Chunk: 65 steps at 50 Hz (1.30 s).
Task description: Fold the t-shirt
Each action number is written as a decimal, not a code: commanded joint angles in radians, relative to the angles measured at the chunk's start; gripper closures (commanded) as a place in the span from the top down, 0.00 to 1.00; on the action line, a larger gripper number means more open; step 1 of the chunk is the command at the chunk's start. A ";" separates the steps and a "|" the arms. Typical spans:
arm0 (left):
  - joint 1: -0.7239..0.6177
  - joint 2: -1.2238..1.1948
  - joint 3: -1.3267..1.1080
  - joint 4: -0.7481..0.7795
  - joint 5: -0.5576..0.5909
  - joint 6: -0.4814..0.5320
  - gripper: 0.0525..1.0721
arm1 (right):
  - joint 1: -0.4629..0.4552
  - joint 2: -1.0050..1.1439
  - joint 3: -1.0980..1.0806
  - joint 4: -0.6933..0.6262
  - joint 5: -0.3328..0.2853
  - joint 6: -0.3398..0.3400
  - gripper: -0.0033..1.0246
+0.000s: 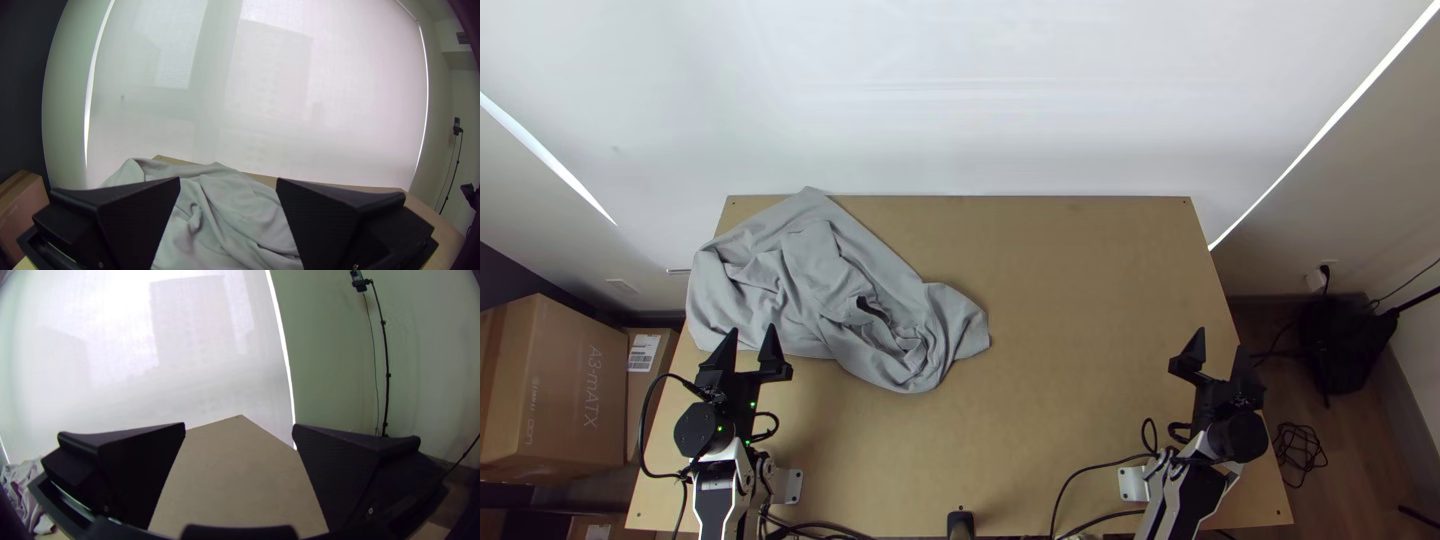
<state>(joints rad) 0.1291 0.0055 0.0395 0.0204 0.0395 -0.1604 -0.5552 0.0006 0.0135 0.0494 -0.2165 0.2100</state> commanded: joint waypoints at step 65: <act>0.112 0.884 1.246 -0.783 0.007 0.013 0.95 | 0.782 1.026 1.453 -0.796 0.072 -0.023 0.96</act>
<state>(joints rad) 0.1802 0.8425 1.2221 -0.7029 0.0441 -0.1532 0.1505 0.9588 1.3846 -0.7246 -0.1493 0.1638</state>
